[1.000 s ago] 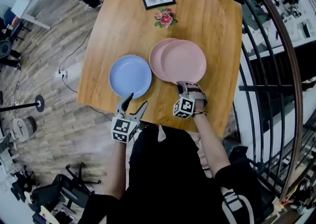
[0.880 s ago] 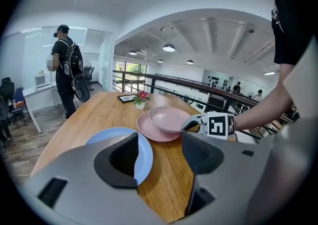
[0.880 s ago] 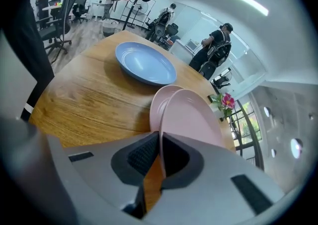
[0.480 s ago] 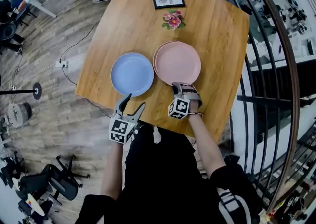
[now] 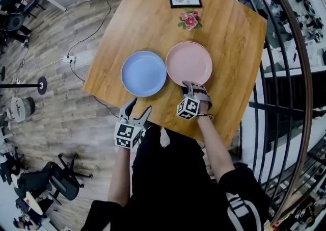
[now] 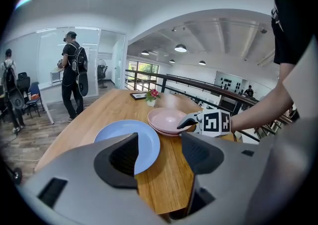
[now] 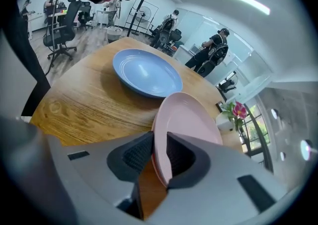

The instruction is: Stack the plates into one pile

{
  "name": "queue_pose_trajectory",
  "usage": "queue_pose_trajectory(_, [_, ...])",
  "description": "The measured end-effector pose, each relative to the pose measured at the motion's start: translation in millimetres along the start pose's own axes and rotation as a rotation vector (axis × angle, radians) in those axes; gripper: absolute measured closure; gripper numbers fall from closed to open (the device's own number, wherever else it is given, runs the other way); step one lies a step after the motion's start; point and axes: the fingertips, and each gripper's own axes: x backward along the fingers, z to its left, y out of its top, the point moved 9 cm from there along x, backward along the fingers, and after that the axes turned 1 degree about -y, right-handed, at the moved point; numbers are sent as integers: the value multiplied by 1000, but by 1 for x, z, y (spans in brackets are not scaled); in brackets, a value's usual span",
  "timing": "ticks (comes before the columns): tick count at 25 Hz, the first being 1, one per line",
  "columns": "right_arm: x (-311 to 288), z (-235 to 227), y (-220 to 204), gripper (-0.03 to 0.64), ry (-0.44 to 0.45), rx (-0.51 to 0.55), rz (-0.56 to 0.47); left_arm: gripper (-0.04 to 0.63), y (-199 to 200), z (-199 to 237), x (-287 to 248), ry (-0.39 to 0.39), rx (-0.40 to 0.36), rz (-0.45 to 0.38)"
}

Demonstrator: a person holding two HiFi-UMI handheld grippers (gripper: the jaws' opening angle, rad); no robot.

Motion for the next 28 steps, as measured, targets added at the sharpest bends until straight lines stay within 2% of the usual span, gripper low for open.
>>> queue_pose_trajectory(4, [5,6,4,499,5,-23,0,307,-4,5,7,0,4,-4])
queue_pose_trajectory(18, [24,37,26,497,-33,-38,12,307,1,17,15,-98,-46,-16])
queue_pose_trajectory(28, [22,63,59,494,-20,4,13,307,-15,41,45,-84,-24,-18])
